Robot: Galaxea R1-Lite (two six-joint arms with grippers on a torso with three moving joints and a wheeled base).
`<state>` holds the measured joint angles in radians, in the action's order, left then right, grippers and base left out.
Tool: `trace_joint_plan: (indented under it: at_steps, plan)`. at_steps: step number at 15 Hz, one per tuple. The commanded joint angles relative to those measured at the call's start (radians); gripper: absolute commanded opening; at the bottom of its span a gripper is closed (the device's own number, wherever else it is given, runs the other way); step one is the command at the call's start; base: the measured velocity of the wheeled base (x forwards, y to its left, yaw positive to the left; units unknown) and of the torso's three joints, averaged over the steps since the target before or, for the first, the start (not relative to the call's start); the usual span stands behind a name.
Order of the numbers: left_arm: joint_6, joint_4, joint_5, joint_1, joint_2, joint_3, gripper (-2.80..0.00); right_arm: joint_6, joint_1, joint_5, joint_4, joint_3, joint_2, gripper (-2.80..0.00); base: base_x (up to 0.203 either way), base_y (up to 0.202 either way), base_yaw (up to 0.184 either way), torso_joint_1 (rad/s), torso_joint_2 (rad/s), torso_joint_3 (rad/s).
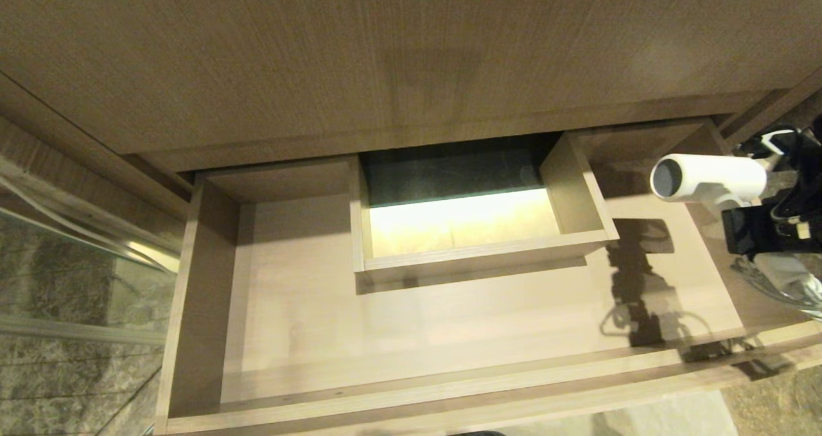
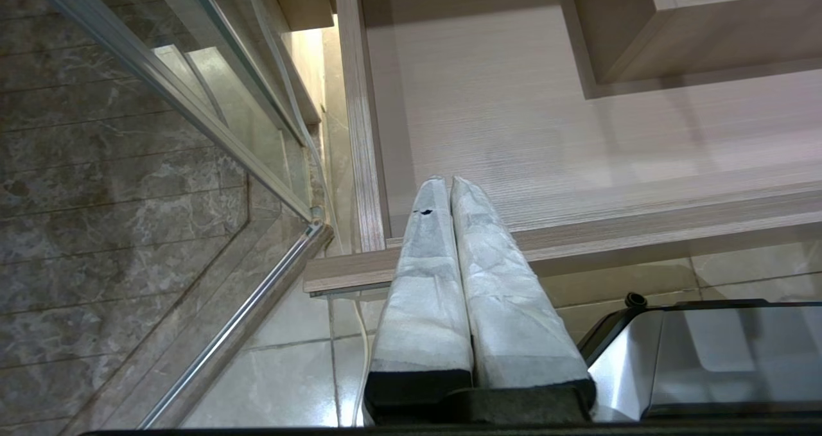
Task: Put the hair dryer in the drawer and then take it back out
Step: Put it into the drawer
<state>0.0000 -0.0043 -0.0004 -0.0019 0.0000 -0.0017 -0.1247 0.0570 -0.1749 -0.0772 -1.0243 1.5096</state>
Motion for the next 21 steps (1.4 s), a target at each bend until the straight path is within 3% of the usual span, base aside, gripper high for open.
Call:
trace_joint_plan:
  at_steps: [1, 6, 10, 12, 13, 18, 21]
  plan:
    - [0.0, 0.0, 0.0, 0.0, 0.0, 0.0, -2.8, 0.004, -0.001, 0.026, 0.056, -0.022, 0.191, -2.8, 0.0, 0.0, 0.0, 0.007, 0.01, 0.043]
    - [0.0, 0.0, 0.0, 0.0, 0.0, 0.0, -2.8, 0.003, 0.0, 0.04, 0.233, -0.166, 0.443, -2.8, 0.0, 0.0, 0.0, 0.001, 0.0, 0.007]
    - [0.0, 0.0, 0.0, 0.0, 0.001, 0.0, -2.8, -0.002, 0.001, 0.034, 0.317, -0.295, 0.583, -2.8, 0.0, 0.0, 0.0, 0.0, 0.0, 0.0]
    - [0.0, 0.0, 0.0, 0.0, 0.0, 0.0, -2.8, -0.004, 0.002, 0.032, 0.332, -0.296, 0.593, -2.8, 0.0, 0.0, 0.0, 0.0, 0.0, 0.0]
    - [0.0, 0.0, 0.0, 0.0, 0.002, 0.0, -2.8, -0.004, 0.001, 0.031, 0.342, -0.286, 0.592, 0.0, 0.0, 0.0, 0.0, 0.0, 0.0, 0.0]
    - [0.0, 0.0, 0.0, 0.0, 0.001, 0.0, -2.8, -0.03, 0.003, -0.001, 0.365, -0.266, 0.558, 0.0, 0.0, 0.0, 0.0, 0.0, 0.0, 0.0]
    - [0.0, 0.0, 0.0, 0.0, 0.001, 0.0, -2.8, -0.02, 0.007, 0.01, 0.352, -0.256, 0.427, 0.0, 0.0, 0.0, 0.0, 0.0, 0.0, 0.0]
